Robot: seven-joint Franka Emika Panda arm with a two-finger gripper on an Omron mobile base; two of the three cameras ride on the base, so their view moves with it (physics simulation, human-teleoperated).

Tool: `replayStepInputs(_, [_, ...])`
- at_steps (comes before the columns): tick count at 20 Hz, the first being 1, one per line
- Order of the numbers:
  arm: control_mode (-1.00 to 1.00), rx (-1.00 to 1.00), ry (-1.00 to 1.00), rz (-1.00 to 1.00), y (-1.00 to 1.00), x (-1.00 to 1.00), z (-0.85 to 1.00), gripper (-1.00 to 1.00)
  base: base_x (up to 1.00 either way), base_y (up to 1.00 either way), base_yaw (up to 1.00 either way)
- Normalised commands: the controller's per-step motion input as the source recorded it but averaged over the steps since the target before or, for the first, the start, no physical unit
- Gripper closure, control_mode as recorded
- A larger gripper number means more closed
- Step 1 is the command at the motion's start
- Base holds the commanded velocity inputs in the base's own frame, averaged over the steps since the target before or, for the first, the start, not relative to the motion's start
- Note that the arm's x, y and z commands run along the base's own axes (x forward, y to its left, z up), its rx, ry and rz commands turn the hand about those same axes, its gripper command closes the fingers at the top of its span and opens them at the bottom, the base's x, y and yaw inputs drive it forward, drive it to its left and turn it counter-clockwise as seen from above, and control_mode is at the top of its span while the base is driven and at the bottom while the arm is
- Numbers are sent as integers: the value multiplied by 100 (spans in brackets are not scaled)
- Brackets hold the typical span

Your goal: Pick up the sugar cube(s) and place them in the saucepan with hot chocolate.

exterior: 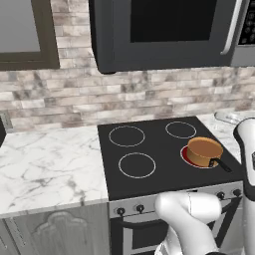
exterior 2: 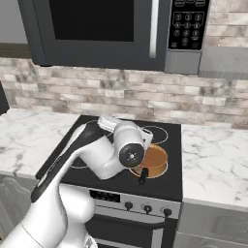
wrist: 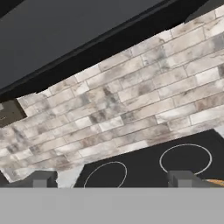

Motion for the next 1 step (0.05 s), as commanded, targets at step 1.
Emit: replayStepInputs(1, [-100, 10, 20, 17, 24, -42, 76, -100, 0, 0, 0])
